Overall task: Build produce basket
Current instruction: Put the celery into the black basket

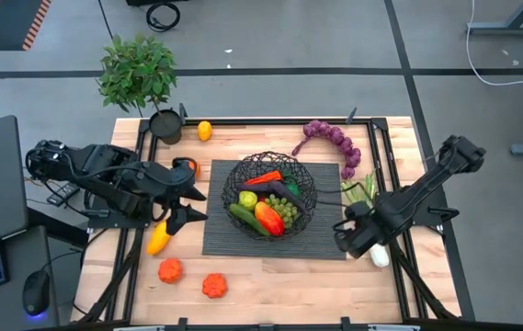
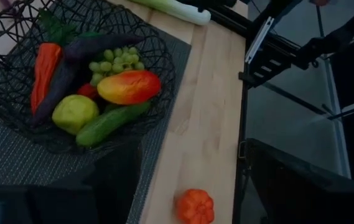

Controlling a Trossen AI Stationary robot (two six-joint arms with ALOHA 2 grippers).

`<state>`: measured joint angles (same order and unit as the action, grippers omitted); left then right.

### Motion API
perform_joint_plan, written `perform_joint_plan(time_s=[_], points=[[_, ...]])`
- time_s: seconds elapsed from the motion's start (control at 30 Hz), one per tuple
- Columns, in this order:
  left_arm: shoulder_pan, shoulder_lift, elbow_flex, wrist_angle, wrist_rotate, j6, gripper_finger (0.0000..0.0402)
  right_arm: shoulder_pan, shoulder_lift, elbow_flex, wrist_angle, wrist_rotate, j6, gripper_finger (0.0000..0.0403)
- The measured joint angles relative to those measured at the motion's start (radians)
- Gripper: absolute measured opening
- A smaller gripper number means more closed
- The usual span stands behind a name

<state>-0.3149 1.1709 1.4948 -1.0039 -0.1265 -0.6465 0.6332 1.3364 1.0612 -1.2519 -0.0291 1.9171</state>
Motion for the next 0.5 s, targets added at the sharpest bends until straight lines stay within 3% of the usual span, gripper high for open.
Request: perform_joint_plan(time_s=[0.27,0.5], points=[[0.000,0.000,0.000,0.000,-0.009,-0.013,0.0288,0.008,-0.036,-0.112,-0.015,-0.132,-0.076,0.0293],[0.000,0.000,0.000,-0.002,-0.011,-0.042,0.0288,0.008,-0.019,-0.181,0.021,-0.161,-0.061,0.0341]])
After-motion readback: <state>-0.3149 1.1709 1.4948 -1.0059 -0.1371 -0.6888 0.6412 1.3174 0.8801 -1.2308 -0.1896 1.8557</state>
